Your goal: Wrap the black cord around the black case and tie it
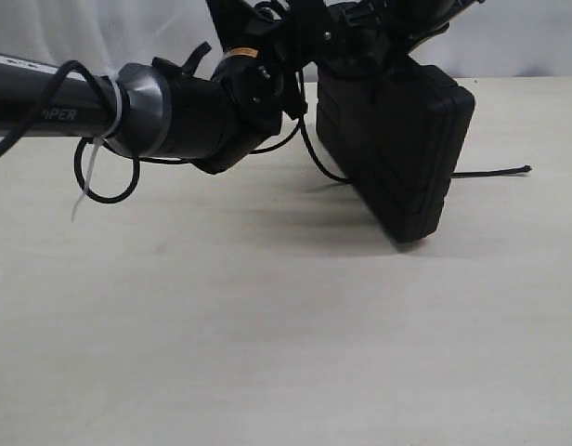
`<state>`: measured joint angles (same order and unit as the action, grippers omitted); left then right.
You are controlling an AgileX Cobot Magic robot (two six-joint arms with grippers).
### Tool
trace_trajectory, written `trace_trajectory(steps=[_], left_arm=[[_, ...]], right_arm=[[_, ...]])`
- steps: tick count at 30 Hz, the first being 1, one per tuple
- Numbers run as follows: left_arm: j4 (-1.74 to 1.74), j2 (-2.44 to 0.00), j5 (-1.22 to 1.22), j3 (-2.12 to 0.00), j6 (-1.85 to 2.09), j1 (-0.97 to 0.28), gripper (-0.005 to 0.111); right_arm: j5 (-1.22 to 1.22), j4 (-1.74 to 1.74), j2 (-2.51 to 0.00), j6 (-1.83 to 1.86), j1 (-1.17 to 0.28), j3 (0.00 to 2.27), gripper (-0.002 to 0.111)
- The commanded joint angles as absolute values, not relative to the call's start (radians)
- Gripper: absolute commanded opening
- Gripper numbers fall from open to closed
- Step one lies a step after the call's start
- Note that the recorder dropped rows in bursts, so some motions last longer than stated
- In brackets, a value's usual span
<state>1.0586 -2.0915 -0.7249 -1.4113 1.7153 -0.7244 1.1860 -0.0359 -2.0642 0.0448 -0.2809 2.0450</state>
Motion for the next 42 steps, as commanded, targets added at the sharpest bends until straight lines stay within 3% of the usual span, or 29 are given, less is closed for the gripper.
trace_trajectory(steps=[1,21,42], left_arm=[[1.16,-2.089,-0.737,-1.417,1.719,-0.703,0.0],[0.798,-2.102,-0.875,-1.421,1.839,-0.699,0.0],[0.913,-2.121,-0.74,-1.421,1.662,-0.776,0.0]], right_arm=[[1.221,-0.015,-2.082,0.057,-0.281,2.029,0.004],[1.221,-0.008,-2.082,0.057,-0.281,2.029,0.004],[1.221,-0.008,-2.082,0.057,-0.281,2.029,0.004]])
